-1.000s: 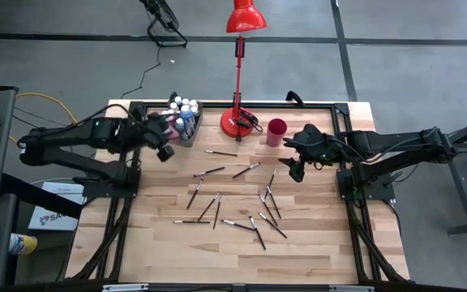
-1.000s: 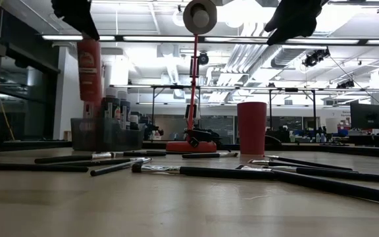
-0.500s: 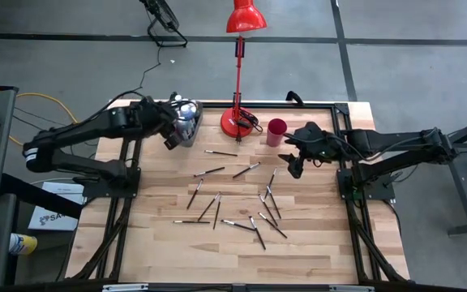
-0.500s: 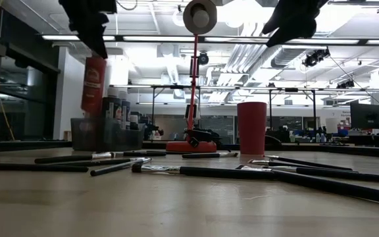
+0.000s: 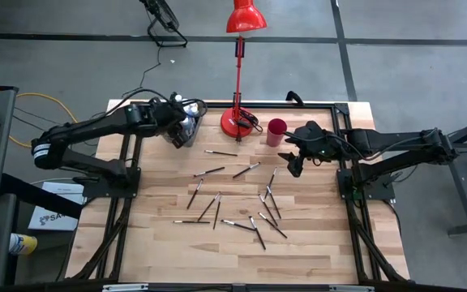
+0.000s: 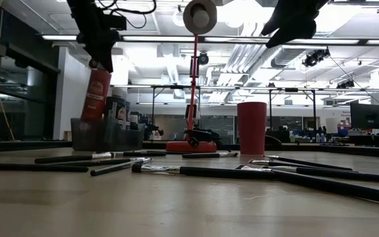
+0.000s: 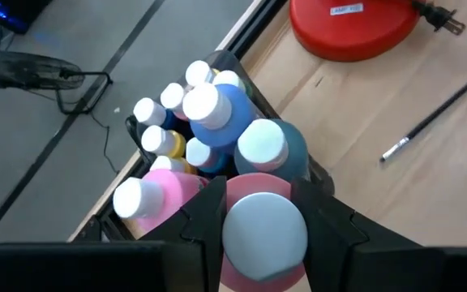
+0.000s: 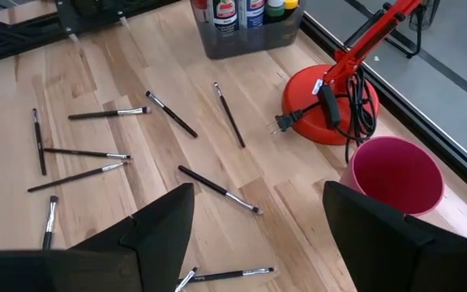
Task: Pick & Place Paint Supplies
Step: Put the large pink paint bottle into the bin
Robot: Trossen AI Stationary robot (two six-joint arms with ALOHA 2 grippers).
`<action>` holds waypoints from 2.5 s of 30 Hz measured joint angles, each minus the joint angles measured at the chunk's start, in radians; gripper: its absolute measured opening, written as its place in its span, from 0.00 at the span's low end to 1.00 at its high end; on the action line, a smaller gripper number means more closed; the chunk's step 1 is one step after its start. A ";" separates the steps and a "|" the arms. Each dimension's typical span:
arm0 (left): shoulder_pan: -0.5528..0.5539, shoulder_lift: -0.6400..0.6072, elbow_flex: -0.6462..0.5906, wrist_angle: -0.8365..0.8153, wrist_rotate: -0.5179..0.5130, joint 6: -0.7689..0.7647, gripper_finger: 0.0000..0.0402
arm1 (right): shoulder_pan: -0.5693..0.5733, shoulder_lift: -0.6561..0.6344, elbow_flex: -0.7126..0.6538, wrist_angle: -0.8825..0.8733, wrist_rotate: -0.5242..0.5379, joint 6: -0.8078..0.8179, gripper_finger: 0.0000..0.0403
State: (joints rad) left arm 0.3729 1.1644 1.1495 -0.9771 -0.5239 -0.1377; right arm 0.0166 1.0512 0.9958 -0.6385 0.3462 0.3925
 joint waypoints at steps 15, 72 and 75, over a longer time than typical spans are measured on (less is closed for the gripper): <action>0.000 0.010 -0.114 0.107 -0.006 -0.114 0.28 | 0.000 0.000 0.000 0.000 -0.008 -0.004 0.66; 0.001 -0.156 -0.116 -0.059 -0.192 -0.206 0.61 | 0.001 0.000 0.000 -0.001 -0.061 0.027 0.66; 0.000 -0.160 -0.116 -0.060 -0.188 -0.229 0.56 | 0.001 0.000 0.000 -0.001 -0.062 0.033 0.66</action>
State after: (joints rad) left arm 0.3729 1.0048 1.0336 -1.0375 -0.7121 -0.3666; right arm 0.0177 1.0512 0.9958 -0.6395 0.2844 0.4256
